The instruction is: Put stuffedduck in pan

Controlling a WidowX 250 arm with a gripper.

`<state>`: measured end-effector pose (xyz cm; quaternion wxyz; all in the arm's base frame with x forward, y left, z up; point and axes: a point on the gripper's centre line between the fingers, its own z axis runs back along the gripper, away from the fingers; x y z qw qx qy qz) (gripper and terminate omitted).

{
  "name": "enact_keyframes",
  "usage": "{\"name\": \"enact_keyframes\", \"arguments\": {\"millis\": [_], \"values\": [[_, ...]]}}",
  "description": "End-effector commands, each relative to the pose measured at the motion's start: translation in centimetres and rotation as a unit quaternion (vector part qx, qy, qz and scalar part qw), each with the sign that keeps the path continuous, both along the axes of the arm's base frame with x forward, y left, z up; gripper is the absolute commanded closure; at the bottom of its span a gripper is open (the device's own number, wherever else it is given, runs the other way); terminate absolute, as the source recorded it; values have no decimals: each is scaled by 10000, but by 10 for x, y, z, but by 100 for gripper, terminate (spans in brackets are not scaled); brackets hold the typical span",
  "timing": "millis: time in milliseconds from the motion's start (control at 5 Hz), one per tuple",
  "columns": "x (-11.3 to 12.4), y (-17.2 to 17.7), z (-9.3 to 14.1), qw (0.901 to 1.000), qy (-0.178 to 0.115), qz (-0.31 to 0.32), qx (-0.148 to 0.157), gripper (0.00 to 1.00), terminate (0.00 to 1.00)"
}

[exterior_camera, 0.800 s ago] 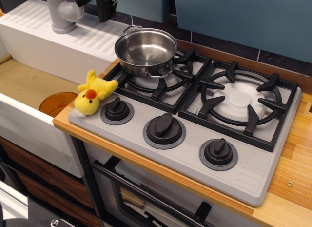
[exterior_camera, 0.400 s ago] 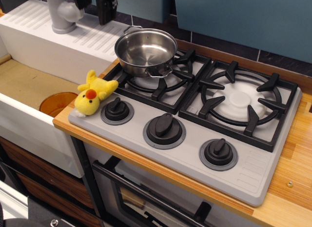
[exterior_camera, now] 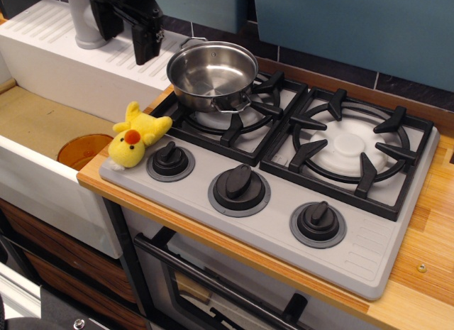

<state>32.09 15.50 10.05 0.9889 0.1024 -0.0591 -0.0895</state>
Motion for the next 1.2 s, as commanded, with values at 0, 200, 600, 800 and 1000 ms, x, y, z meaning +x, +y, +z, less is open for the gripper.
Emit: {"name": "enact_keyframes", "arguments": {"millis": [0,200,600,800,1000], "values": [[-14,1,17,9987,-442,-19,243,0,0],[-23,0,8,9979,-578,-12,280,0,0],[-43,-12,-1,9960,-789,72,420,0,0],[-50,-21,-5,9946,-879,139,530,0,0],[-55,-27,-14,9938,-972,150,528,0,0]]}}
